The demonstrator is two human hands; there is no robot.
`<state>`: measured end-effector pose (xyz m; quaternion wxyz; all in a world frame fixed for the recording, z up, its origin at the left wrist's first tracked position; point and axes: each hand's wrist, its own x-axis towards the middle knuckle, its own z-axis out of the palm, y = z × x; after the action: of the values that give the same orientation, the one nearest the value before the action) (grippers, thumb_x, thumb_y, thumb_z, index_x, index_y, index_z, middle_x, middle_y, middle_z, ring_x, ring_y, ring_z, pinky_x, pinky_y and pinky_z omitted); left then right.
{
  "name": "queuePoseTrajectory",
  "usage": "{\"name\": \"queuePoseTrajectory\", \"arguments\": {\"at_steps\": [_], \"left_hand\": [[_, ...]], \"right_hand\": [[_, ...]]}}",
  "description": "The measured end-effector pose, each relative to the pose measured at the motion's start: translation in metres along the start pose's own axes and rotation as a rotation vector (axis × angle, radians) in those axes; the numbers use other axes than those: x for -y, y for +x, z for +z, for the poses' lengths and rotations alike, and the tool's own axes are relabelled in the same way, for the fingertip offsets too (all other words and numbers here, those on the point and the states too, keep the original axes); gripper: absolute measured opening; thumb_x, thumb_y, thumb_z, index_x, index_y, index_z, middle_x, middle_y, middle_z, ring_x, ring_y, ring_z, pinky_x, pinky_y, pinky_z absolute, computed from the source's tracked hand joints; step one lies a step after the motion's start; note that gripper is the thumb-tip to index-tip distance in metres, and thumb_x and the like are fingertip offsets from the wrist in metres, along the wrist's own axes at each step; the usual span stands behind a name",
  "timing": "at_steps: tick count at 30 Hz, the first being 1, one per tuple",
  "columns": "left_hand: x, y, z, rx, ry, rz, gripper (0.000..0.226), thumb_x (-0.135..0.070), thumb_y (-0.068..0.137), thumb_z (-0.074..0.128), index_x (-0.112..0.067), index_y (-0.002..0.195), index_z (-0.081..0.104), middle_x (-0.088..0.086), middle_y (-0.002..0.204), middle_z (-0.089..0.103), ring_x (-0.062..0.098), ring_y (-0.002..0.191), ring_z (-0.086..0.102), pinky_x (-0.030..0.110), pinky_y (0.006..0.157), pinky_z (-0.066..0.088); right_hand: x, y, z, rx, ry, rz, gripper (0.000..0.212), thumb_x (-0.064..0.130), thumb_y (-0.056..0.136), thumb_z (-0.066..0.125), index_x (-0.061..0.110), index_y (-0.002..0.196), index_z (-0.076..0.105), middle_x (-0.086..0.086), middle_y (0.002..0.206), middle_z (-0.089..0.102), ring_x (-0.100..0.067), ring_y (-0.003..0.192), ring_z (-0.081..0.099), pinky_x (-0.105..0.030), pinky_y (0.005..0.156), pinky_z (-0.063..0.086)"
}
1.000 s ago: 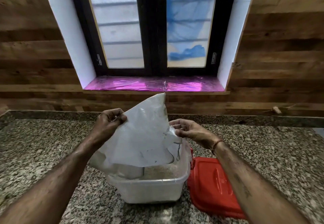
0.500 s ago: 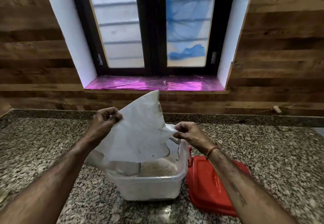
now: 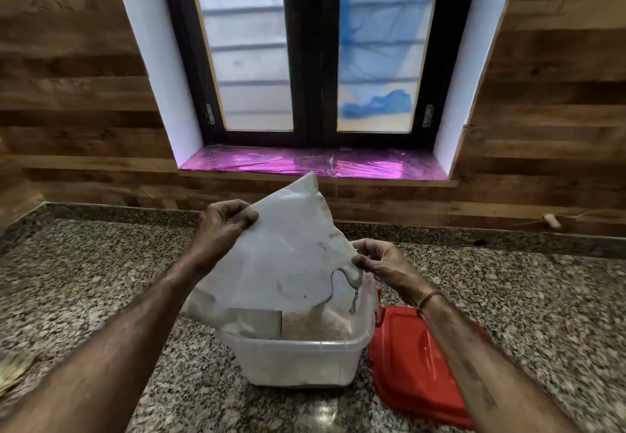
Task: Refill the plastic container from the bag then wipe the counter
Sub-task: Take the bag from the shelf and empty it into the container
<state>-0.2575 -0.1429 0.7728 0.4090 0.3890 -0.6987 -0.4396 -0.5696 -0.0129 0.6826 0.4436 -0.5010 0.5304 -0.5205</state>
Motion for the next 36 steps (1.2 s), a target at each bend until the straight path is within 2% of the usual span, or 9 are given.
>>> {"name": "queuePoseTrajectory", "arguments": {"at_steps": [3, 6, 9, 13, 16, 21, 27, 31, 36], "left_hand": [[0.001, 0.004, 0.010, -0.008, -0.021, -0.001, 0.015, -0.014, 0.094, 0.072, -0.011, 0.079, 0.073, -0.001, 0.072, 0.070, 0.011, 0.063, 0.059, 0.025, 0.062, 0.046], [0.011, 0.008, 0.009, -0.050, 0.002, -0.027, 0.016, -0.014, 0.092, 0.070, -0.012, 0.076, 0.070, 0.002, 0.072, 0.067, 0.017, 0.067, 0.058, 0.031, 0.066, 0.046], [0.013, 0.009, 0.010, -0.072, 0.071, -0.009, 0.009, -0.024, 0.090, 0.069, -0.020, 0.082, 0.072, -0.004, 0.077, 0.071, 0.017, 0.073, 0.062, 0.035, 0.069, 0.049], [-0.017, 0.013, 0.025, -0.008, 0.206, 0.082, 0.018, -0.046, 0.088, 0.072, -0.033, 0.100, 0.075, -0.010, 0.095, 0.076, 0.013, 0.091, 0.072, 0.035, 0.075, 0.058], [-0.036, 0.020, 0.040, -0.010, 0.212, 0.132, 0.018, -0.047, 0.088, 0.074, -0.030, 0.093, 0.076, -0.009, 0.090, 0.075, 0.012, 0.089, 0.071, 0.033, 0.072, 0.056], [-0.037, 0.029, 0.054, -0.171, 0.232, 0.121, 0.021, -0.042, 0.088, 0.075, -0.026, 0.074, 0.075, -0.008, 0.072, 0.072, 0.012, 0.073, 0.067, 0.046, 0.073, 0.058], [-0.026, 0.023, 0.067, -0.293, 0.065, 0.019, 0.020, -0.039, 0.089, 0.069, -0.026, 0.075, 0.074, -0.003, 0.076, 0.073, 0.013, 0.073, 0.064, 0.055, 0.076, 0.059], [-0.044, 0.018, 0.069, -0.089, 0.080, 0.163, 0.027, -0.055, 0.089, 0.070, -0.030, 0.100, 0.073, -0.010, 0.095, 0.074, 0.014, 0.089, 0.069, 0.043, 0.078, 0.060], [-0.048, 0.022, 0.078, -0.095, 0.180, 0.201, 0.029, -0.058, 0.080, 0.077, -0.029, 0.079, 0.076, -0.007, 0.076, 0.073, 0.021, 0.075, 0.069, 0.043, 0.071, 0.059]], "right_hand": [[0.006, 0.000, 0.007, 0.015, 0.028, 0.008, 0.047, 0.033, 0.085, 0.078, 0.004, 0.121, 0.074, -0.014, 0.115, 0.078, -0.021, 0.105, 0.075, -0.032, 0.091, 0.059], [0.009, 0.005, 0.014, -0.128, 0.017, -0.026, 0.032, 0.022, 0.086, 0.081, -0.008, 0.096, 0.073, -0.011, 0.088, 0.076, -0.015, 0.080, 0.070, -0.028, 0.076, 0.055], [0.012, 0.008, 0.017, -0.147, -0.014, -0.043, 0.015, 0.010, 0.091, 0.077, -0.001, 0.083, 0.071, -0.004, 0.075, 0.068, -0.010, 0.071, 0.061, -0.023, 0.068, 0.052], [0.018, 0.014, 0.023, -0.111, 0.018, -0.040, 0.009, 0.009, 0.092, 0.075, 0.003, 0.087, 0.071, 0.001, 0.075, 0.070, -0.006, 0.070, 0.065, -0.020, 0.066, 0.054], [0.020, 0.017, 0.029, -0.119, 0.059, -0.028, 0.016, 0.015, 0.092, 0.076, 0.000, 0.090, 0.072, -0.002, 0.078, 0.073, -0.009, 0.072, 0.067, -0.022, 0.066, 0.056], [0.017, 0.016, 0.029, -0.159, 0.040, -0.012, 0.016, 0.013, 0.091, 0.077, 0.002, 0.081, 0.070, -0.004, 0.073, 0.068, -0.009, 0.068, 0.063, -0.023, 0.063, 0.054], [0.013, 0.010, 0.027, -0.164, 0.045, -0.013, 0.015, 0.010, 0.093, 0.076, 0.001, 0.082, 0.070, -0.002, 0.072, 0.069, -0.008, 0.066, 0.063, -0.022, 0.063, 0.054], [0.012, 0.007, 0.028, -0.207, 0.064, -0.028, 0.013, 0.008, 0.094, 0.074, 0.006, 0.082, 0.068, 0.003, 0.072, 0.069, -0.005, 0.066, 0.063, -0.020, 0.063, 0.053], [0.015, 0.006, 0.031, -0.194, 0.085, -0.029, 0.024, 0.003, 0.094, 0.072, 0.009, 0.074, 0.060, 0.006, 0.065, 0.061, -0.003, 0.061, 0.055, -0.017, 0.060, 0.050]]}}
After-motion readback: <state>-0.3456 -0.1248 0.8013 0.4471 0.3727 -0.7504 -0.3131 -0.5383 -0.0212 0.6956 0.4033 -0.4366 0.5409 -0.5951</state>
